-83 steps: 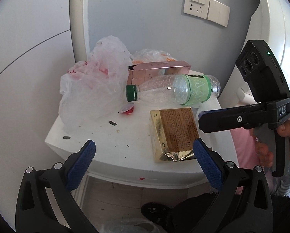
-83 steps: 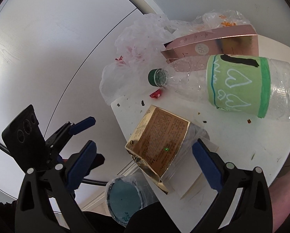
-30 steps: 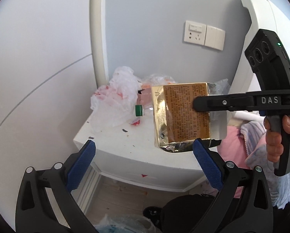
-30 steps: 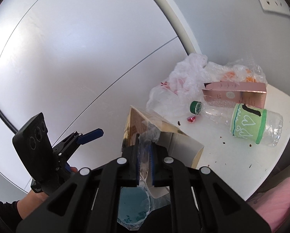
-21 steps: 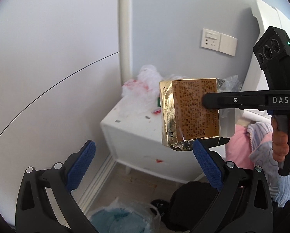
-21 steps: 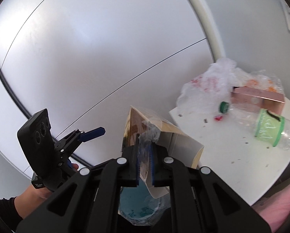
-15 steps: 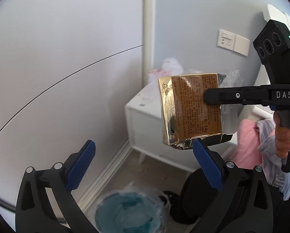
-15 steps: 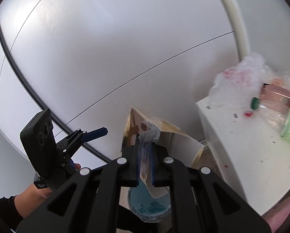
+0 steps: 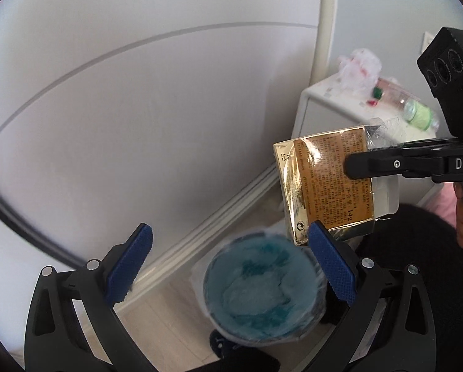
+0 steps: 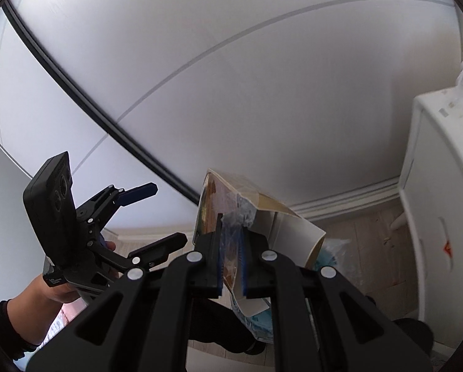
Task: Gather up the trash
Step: 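Lift the gold-foil wrapper with the right gripper over the blue bin, then open the right gripper to drop the wrapper into the bin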
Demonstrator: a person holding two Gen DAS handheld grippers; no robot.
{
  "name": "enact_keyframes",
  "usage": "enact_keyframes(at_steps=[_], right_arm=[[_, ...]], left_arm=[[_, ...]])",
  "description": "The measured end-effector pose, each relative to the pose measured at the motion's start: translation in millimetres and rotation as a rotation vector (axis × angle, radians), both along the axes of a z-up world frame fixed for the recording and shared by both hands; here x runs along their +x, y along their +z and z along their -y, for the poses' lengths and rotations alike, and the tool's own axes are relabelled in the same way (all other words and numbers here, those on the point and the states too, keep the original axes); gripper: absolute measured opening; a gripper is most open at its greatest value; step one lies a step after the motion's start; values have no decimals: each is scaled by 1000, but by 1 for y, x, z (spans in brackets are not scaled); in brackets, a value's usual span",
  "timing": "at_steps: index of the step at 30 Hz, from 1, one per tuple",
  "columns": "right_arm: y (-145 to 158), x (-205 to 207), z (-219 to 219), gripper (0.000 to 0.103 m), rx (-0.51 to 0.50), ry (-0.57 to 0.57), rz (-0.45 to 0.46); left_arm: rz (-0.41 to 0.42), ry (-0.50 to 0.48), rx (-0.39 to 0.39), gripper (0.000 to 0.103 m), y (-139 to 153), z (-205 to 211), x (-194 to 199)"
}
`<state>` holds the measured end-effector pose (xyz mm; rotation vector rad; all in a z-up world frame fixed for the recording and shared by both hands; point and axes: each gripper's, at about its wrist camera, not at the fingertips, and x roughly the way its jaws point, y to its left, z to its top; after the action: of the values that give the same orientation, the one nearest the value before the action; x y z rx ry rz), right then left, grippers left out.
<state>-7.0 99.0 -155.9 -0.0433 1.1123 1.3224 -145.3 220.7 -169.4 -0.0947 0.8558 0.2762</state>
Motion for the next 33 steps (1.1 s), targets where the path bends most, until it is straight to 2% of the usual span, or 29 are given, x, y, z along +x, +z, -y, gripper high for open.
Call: enact_keyframes(at_steps=[6,11,13,16,24,25,27,28,29,33], right_arm=[[-56,-7,-30,10,-123,42,-26],[-106,0,-44,10,-173,69,-62],[-112,-14,-44,10,-202,81,-68],[-135,-13,-49,10,-261,99,-84],[-177,-12,-64,10,-385,100,-106],[-179,-11,-65,12,-392,97,-114],[-178,-10,-65,32,-391,82,-122],[-177,-8,-65,56,-386,74,-129],[-179,-5,-65,73,-379,70,-136],[-170,4,-62,85,-342,48,-111]], left_arm=[[-80,20,-33,97,-45,-9,-4],[-145,2,-56,97,-81,-11,-1],[-170,-9,-53,97,-95,-12,-3],[-194,-17,-49,97,-113,-11,-2],[-226,-9,-80,97,-131,-16,2],[-228,-10,-78,97,-132,-17,2],[-233,-11,-76,97,-132,-17,5],[-234,-12,-73,97,-132,-18,4],[-234,-14,-72,97,-132,-19,4],[-225,-14,-66,97,-129,-19,4]])
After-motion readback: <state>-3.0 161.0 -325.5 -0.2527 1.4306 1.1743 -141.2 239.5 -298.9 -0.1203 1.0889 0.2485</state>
